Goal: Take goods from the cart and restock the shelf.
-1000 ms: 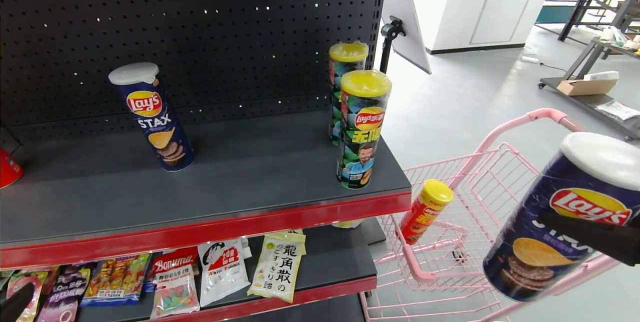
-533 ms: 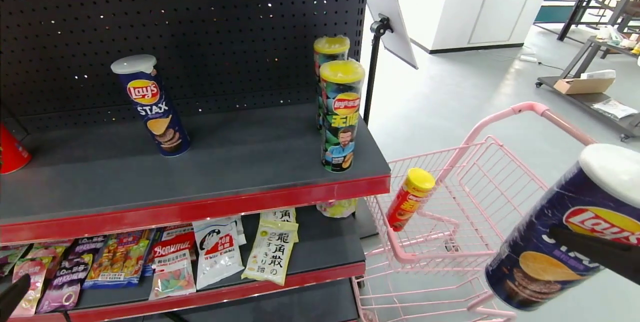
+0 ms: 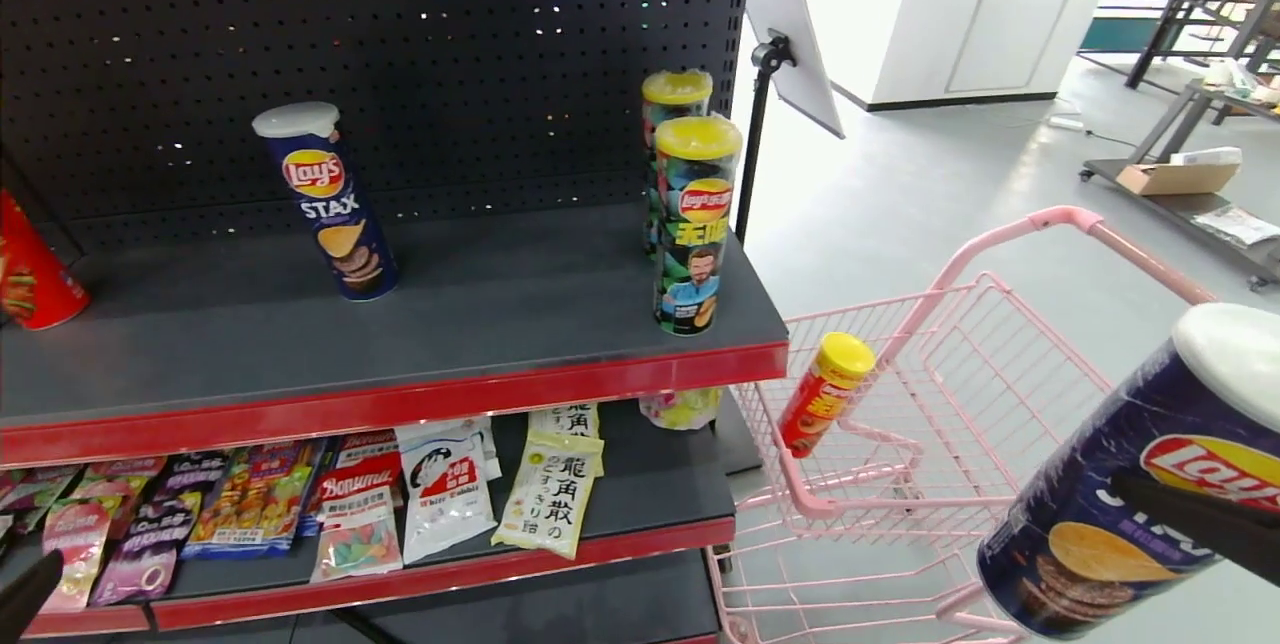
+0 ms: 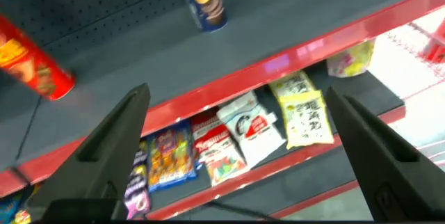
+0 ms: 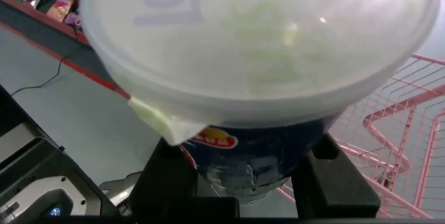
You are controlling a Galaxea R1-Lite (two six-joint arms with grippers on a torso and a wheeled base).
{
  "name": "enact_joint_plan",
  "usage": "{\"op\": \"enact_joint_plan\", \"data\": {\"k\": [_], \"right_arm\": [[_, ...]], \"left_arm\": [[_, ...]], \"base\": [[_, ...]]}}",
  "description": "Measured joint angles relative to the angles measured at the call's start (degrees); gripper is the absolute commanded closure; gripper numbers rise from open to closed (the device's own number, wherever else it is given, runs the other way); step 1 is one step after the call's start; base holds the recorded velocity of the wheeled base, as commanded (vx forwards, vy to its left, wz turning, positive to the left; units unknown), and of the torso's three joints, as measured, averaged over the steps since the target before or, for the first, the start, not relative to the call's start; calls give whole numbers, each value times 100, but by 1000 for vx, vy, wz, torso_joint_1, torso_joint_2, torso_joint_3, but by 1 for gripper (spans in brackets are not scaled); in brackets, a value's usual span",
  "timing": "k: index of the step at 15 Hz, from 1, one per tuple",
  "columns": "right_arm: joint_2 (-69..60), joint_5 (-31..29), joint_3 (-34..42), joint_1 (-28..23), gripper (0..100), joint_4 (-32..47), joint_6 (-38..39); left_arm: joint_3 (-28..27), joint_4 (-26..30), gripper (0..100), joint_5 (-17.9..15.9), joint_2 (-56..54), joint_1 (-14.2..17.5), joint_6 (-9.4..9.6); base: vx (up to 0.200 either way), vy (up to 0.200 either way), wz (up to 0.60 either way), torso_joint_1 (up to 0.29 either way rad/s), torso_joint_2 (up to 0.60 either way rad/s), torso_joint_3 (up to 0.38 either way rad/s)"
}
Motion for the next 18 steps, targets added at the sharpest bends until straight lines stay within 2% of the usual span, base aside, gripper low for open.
{"op": "enact_joint_plan", "data": {"k": [5,11,18], "right_arm": [[0,12,96,-9,100,-22,-40],[-33,156,134,48,100,-68,-46],[-63,633,9,347,100,-68,-41]], "left_arm": [[0,5,0,1,11,-6,2],[22,18,0,-24,18,-6,-11],[-4,-11,0,-5,66,0,-11]], "base": [[0,0,0,0,0,0],[0,200,0,6,5,0],[0,200,0,2,3,2]]}}
